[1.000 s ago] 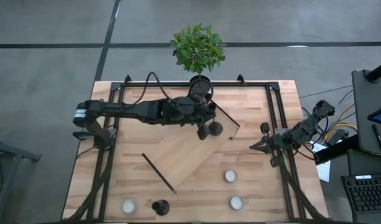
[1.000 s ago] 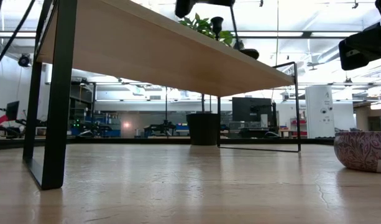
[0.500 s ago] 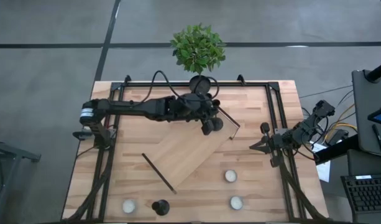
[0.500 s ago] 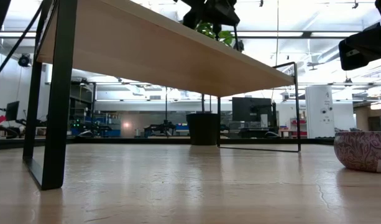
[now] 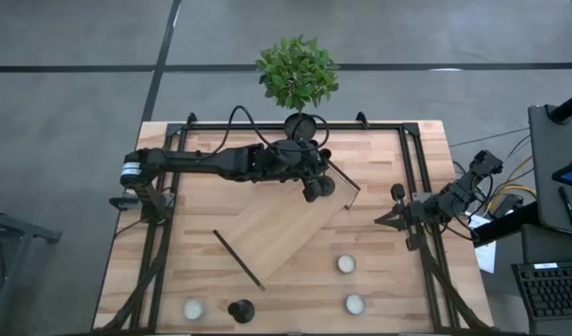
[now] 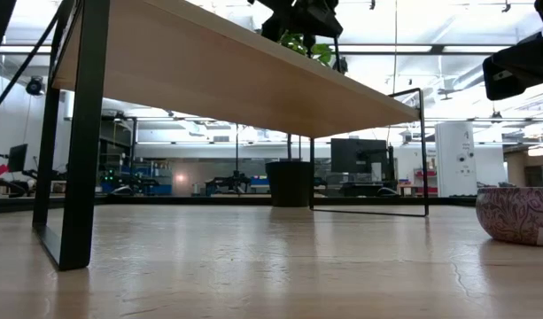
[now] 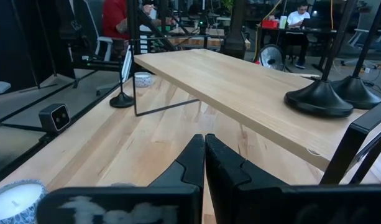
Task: Pick & Place candle stick holders
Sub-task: Put the top black candle holder on the shelf aligned with the other candle holder, then put the black candle holder on the shelf aligned with the other candle holder
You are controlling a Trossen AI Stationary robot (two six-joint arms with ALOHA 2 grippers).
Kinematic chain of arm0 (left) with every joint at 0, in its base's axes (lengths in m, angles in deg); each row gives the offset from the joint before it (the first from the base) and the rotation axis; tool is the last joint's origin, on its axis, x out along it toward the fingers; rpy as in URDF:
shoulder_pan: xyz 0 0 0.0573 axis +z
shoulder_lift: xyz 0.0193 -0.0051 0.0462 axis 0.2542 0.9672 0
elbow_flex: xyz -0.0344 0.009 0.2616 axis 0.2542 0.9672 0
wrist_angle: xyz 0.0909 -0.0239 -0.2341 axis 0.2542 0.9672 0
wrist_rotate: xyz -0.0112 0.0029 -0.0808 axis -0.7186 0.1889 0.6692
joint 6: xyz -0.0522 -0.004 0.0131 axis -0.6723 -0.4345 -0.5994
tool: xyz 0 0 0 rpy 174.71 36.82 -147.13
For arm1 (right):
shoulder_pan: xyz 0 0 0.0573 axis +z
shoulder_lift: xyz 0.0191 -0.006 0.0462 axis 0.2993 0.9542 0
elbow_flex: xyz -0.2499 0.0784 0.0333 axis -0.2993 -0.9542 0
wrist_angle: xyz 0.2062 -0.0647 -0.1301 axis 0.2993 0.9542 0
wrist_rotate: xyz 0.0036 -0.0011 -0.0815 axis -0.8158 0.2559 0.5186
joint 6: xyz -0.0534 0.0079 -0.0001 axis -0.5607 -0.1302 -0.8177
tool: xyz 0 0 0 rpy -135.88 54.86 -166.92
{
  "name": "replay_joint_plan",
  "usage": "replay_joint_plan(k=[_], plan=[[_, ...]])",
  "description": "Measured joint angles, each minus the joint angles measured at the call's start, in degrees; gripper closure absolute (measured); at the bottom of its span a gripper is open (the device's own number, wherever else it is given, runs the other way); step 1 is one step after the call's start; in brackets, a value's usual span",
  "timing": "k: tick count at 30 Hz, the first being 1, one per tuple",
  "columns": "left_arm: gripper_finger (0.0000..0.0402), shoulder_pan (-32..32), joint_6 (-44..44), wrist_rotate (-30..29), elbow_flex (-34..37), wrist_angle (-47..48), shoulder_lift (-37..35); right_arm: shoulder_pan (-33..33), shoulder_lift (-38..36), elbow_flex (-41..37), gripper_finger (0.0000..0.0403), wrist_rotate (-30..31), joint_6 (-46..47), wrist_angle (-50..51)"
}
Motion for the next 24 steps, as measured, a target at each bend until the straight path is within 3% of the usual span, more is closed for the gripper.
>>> replay_joint_plan(k=[14, 24], plan=[[0.031, -0.03, -0.69, 0.28, 0.49, 2.04, 0.55, 0.0, 0.0, 0.0, 0.0394, 0.0, 0.0, 0.0], [0.0307, -2.39, -1.17, 3.04, 0.49, 11.17, 0.13, -0.02, 0.0, 0.0, 0.0394, 0.0, -0.02, 0.0]])
